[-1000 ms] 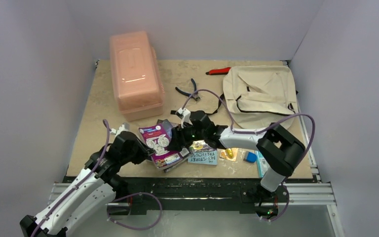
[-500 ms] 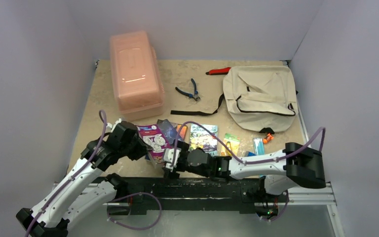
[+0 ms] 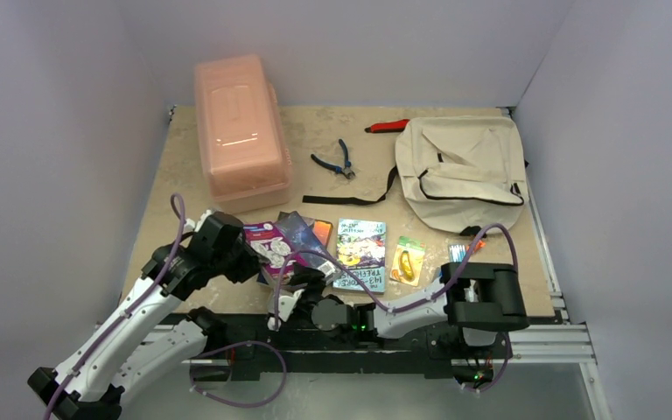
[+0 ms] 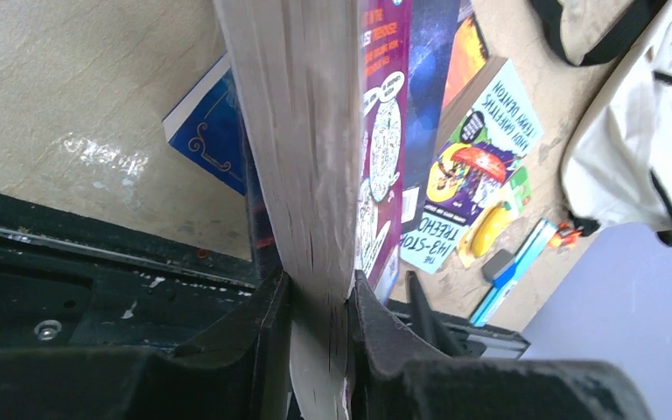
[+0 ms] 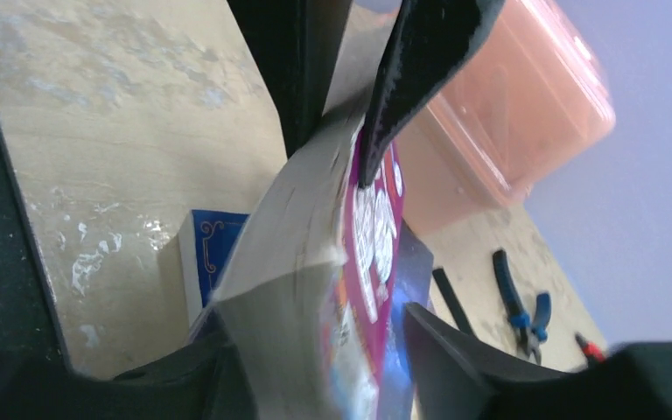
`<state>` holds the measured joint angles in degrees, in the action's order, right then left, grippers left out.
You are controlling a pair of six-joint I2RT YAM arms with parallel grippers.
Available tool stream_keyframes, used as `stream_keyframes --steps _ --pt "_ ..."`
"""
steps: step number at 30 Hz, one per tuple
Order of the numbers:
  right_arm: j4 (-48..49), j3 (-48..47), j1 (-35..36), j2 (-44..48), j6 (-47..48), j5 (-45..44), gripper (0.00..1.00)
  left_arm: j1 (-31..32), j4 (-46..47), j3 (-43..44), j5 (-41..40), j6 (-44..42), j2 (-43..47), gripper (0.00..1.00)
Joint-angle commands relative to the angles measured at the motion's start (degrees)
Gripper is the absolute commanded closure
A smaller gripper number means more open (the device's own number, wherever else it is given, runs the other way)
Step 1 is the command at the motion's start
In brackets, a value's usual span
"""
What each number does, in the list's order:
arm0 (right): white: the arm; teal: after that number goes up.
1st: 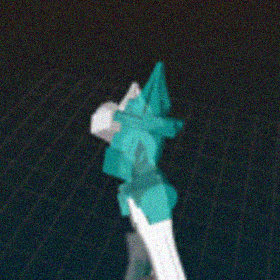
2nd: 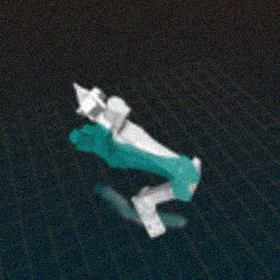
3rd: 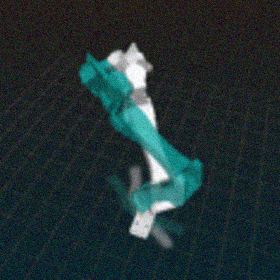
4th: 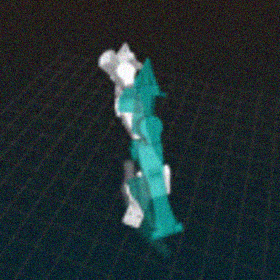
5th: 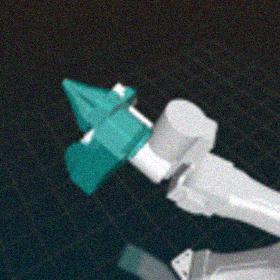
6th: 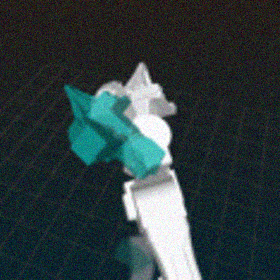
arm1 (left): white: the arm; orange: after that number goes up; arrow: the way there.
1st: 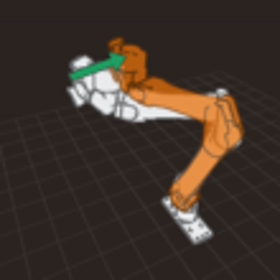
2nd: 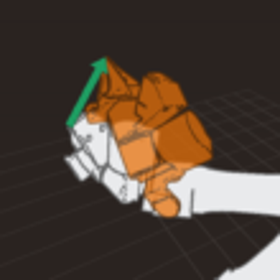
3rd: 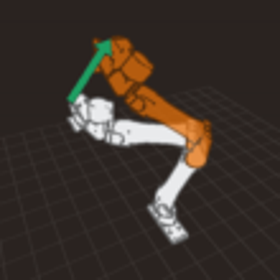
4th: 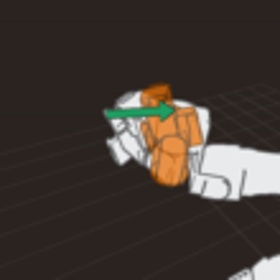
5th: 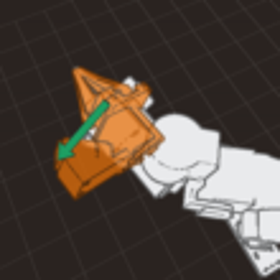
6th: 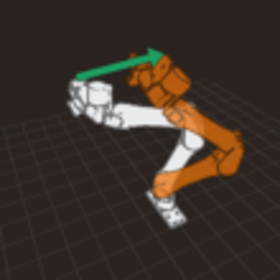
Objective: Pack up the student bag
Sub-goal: Pick up the book from the center of the board.
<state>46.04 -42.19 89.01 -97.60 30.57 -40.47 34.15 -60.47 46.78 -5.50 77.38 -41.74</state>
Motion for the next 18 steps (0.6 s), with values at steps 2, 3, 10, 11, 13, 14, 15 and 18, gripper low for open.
stream_keyframes --steps 2,3,10,11,13,14,15,18 --pt "12.48 -0.28 0.28 0.72 4.44 -7.79 0.65 -0.54 3.21 4.46 1.62 1.09 -0.12 1.00" --pt "13.30 0.11 0.28 1.05 4.76 -7.44 0.81 -0.51 4.16 4.72 1.87 0.42 -0.18 0.99" --pt "6.78 6.10 -1.70 13.29 -0.15 -10.84 1.00 -0.67 11.72 14.53 -0.32 -18.35 -2.67 0.20" --pt "3.43 7.38 -2.26 16.85 -2.72 -10.90 1.00 -0.65 12.31 16.26 -1.36 -21.29 -2.95 0.16" --pt "-2.79 10.05 -3.67 25.45 -8.36 -10.70 1.00 -0.65 13.99 18.66 -4.26 -25.96 -2.69 0.09" --pt "-5.89 11.23 -4.51 30.28 -11.10 -10.64 1.00 -0.64 15.66 19.06 -5.47 -28.25 -2.18 0.08" --pt "-9.65 12.17 -6.02 34.94 -14.29 -10.14 1.00 -0.66 17.93 19.01 -6.35 -30.54 -1.61 0.07" --pt "-23.19 12.55 -14.39 46.87 -26.06 -10.56 1.00 -0.62 29.41 16.09 -6.02 -37.37 -0.17 0.06"
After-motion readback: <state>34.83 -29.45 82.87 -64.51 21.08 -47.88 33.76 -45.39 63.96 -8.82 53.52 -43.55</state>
